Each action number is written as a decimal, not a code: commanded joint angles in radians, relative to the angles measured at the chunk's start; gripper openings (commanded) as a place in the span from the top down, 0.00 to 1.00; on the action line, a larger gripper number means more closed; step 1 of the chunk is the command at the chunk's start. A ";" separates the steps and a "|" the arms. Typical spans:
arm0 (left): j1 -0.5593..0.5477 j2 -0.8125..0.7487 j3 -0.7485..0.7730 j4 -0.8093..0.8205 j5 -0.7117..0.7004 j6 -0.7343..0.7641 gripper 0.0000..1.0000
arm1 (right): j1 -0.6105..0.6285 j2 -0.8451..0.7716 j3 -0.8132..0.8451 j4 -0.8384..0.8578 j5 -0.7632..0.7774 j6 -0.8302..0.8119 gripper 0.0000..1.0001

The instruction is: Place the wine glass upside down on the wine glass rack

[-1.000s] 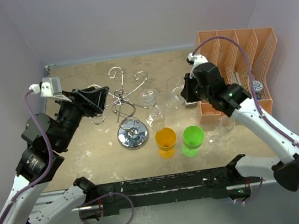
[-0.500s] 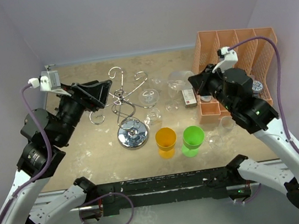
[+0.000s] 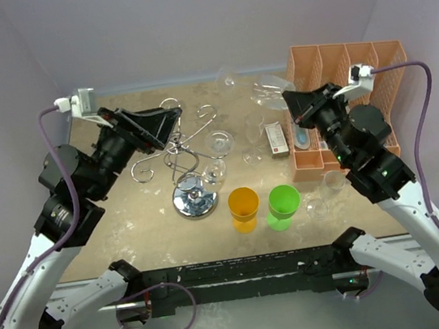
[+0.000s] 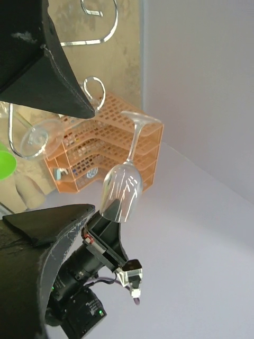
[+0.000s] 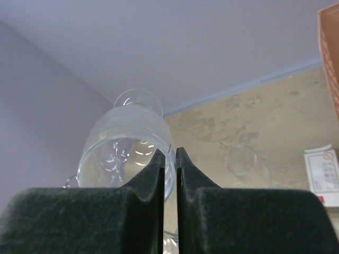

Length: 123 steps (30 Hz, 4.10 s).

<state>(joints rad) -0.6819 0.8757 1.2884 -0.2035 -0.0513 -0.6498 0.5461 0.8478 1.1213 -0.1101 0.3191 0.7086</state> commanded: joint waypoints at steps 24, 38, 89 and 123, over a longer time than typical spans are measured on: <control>-0.144 0.273 0.061 0.566 -0.220 -0.459 0.42 | 0.005 0.072 -0.053 0.676 -0.342 0.411 0.96; -0.163 0.320 0.053 0.620 -0.297 -0.476 0.53 | 0.005 0.102 -0.093 0.809 -0.438 0.437 0.95; -0.047 0.555 0.572 0.153 -0.047 0.371 1.00 | 0.004 0.014 0.021 0.321 -0.365 -0.160 0.33; 0.073 0.531 0.456 0.165 -0.054 0.831 1.00 | 0.005 0.686 0.767 0.337 -0.671 0.294 0.45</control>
<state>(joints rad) -0.6151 1.4849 1.7870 -0.1337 -0.0460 0.0902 0.5488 1.5150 1.8164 0.1848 -0.3305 0.9279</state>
